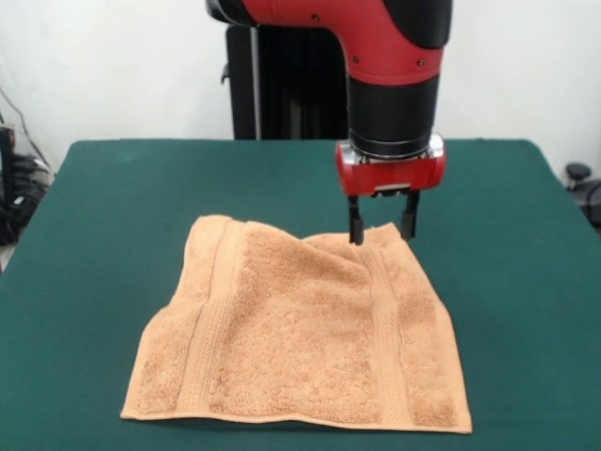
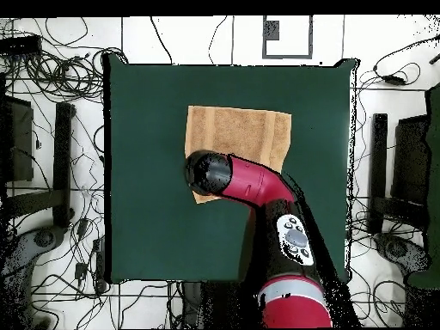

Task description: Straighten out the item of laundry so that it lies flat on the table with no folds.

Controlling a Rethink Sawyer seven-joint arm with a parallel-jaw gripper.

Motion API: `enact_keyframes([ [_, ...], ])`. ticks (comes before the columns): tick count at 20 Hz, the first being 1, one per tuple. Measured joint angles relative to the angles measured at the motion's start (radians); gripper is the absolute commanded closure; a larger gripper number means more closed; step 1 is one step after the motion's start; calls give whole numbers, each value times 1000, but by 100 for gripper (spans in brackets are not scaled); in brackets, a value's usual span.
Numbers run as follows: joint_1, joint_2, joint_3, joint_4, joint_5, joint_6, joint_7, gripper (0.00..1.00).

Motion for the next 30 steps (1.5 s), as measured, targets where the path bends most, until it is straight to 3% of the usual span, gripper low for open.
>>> enact_keyframes([
  [22,-74,4,-1,90,1,-62,0,0],
  [30,-76,103,-3,50,-20,-150,0,0],
])
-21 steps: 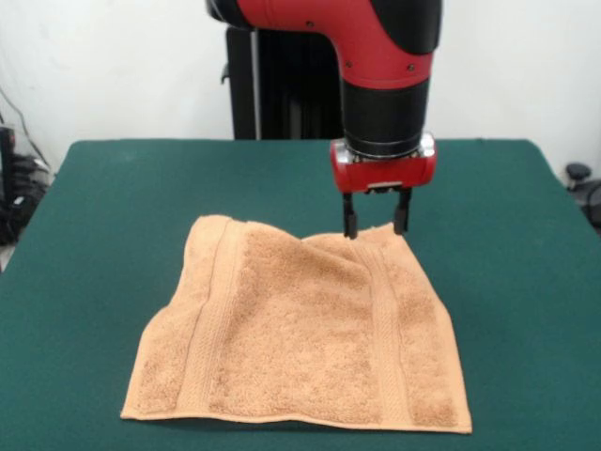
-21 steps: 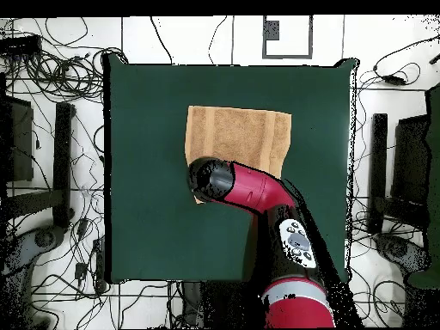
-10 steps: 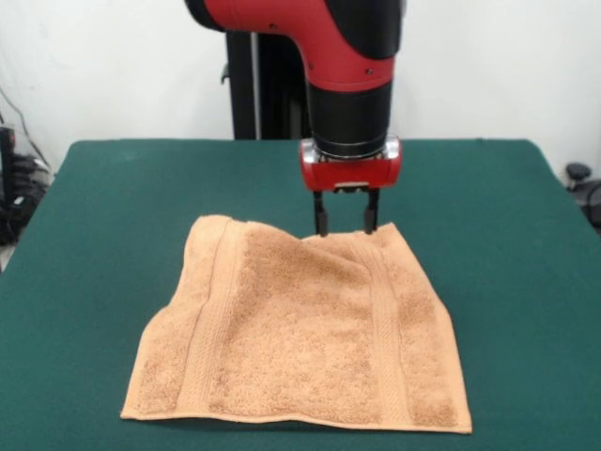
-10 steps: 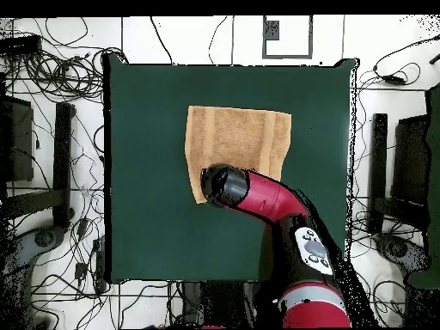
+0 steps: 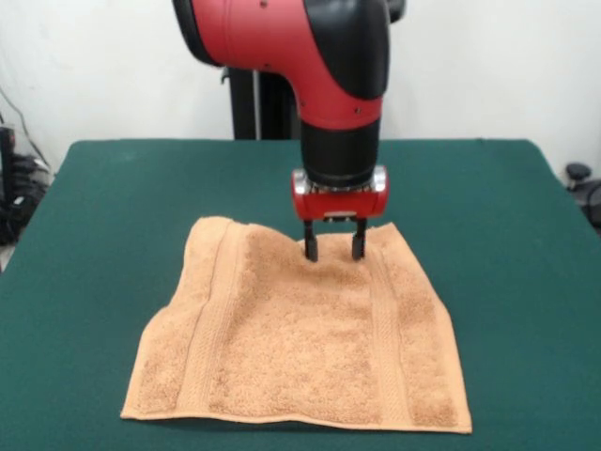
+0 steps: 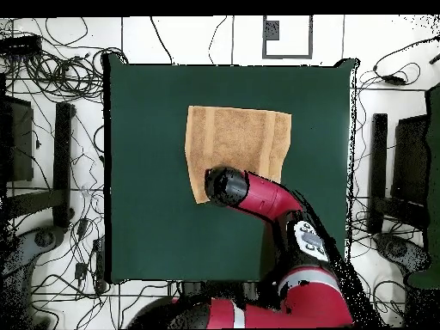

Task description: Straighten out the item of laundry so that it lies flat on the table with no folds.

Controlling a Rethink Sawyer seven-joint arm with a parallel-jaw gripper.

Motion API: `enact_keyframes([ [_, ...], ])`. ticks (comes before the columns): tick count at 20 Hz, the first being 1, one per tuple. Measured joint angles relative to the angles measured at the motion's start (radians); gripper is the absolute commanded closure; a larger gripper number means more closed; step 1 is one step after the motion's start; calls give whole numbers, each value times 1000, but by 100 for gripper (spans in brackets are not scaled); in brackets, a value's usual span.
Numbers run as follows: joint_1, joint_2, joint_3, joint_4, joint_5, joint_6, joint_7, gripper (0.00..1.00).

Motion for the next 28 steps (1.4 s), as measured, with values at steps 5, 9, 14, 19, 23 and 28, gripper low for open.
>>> enact_keyframes([
  [5,0,53,0,-52,-3,-34,0,0],
  [9,1,63,0,-72,-7,-27,0,0],
  [14,1,63,0,-79,-20,-19,0,0],
  [19,1,63,0,-79,-20,-19,0,0],
  [23,2,64,-1,-80,-20,-17,0,0],
  [28,2,65,-1,-87,-20,-3,0,0],
])
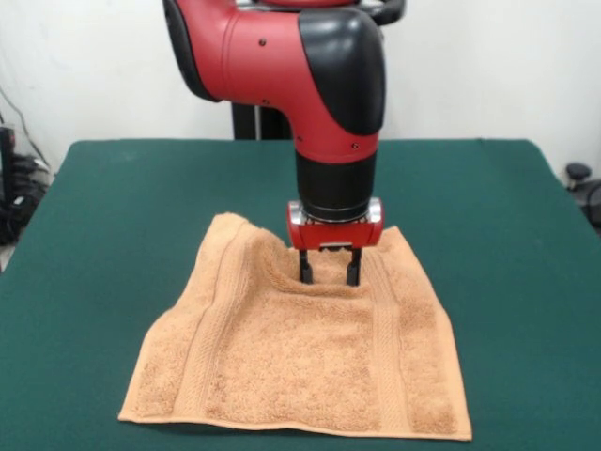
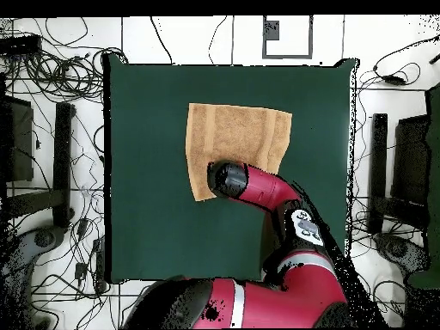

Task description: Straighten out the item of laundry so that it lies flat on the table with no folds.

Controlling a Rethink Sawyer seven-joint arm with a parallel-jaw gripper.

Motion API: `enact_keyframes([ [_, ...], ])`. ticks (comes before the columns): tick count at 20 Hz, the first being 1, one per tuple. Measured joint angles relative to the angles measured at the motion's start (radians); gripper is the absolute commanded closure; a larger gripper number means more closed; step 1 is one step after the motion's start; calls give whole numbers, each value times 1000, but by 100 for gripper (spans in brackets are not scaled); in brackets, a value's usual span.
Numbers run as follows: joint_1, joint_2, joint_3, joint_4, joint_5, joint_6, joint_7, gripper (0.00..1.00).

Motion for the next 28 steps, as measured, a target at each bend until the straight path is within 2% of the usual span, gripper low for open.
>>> enact_keyframes([
  [28,7,2,-7,-9,-3,15,0,0],
])
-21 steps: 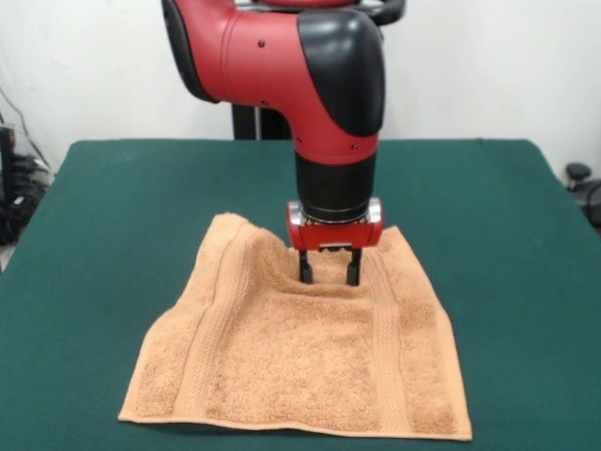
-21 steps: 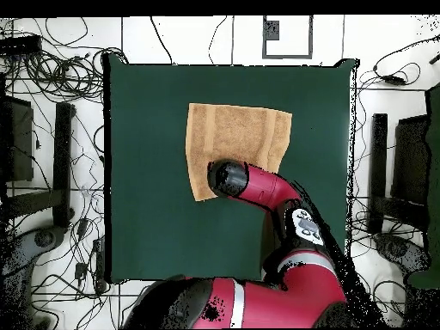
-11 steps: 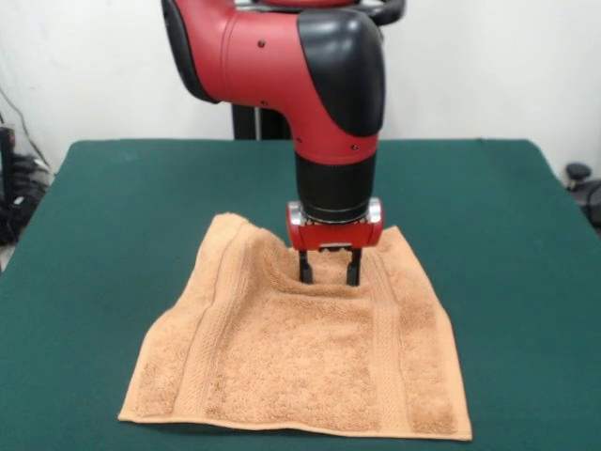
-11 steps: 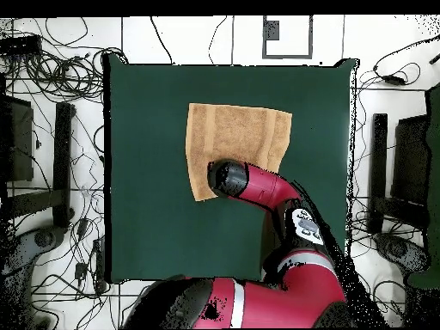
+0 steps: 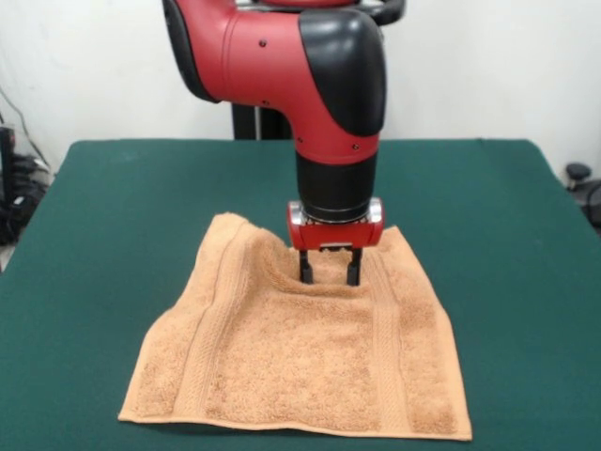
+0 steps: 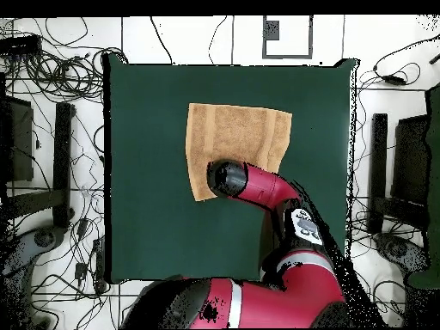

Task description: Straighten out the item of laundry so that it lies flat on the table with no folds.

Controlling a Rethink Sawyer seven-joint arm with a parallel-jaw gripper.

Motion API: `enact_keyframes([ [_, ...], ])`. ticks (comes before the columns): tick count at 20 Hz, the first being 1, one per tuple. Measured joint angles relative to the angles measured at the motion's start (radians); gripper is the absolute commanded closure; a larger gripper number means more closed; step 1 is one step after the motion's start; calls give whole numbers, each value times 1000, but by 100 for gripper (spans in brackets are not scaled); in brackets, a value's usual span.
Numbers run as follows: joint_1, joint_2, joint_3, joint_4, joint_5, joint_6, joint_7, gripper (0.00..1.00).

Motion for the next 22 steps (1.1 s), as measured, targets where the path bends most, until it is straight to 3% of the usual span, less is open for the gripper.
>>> enact_keyframes([
  [22,61,-30,-20,40,0,-1,0,0],
])
